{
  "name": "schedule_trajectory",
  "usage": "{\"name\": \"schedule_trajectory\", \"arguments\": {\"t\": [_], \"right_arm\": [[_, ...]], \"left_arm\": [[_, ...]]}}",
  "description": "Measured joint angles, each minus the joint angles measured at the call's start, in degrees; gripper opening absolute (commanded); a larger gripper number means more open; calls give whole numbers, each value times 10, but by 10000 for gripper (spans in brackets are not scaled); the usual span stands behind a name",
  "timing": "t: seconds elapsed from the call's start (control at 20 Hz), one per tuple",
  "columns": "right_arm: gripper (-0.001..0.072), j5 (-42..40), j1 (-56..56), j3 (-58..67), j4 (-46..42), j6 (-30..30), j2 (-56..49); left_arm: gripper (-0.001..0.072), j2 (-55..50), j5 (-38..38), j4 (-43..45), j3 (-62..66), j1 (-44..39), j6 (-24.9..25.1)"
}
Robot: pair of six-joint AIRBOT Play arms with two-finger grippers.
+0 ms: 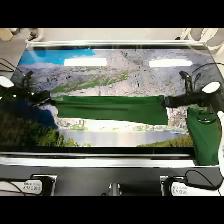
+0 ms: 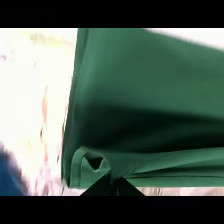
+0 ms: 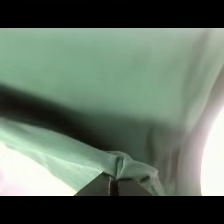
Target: Fold the shirts.
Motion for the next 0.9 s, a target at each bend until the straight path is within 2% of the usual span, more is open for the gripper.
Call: {"name": "schedule_trajectory", "arguments": {"t": [0.2, 0.45, 0.5, 0.55, 0.6, 0.65, 0.7, 0.75, 0.9], "right_arm": [[18, -32, 0, 57, 37, 7, -78], [20, -39, 0, 75, 49, 9, -138], [29, -36, 0, 76, 46, 9, -144], [122, -32, 0, 77, 42, 9, -148], [327, -28, 0, 78, 38, 8, -150], [515, -28, -1, 78, 36, 7, -152], [634, -23, -2, 80, 36, 5, -152], [708, -14, -4, 83, 36, -3, -151], [711, 21, -28, 96, 17, -33, -134]], "left_arm": [[22, -81, -6, -1, 83, -5, -18], [24, -139, 1, -9, 115, -13, -26], [58, -145, 1, -9, 116, -16, -27], [217, -150, 2, -10, 118, -18, -33], [435, -154, 3, -10, 119, -20, -39], [490, -156, 2, -10, 121, -22, -46], [491, -158, -2, -10, 125, -23, -50], [490, -159, -13, -10, 131, -21, -52], [487, -151, -44, -9, 158, -10, -59]]}}
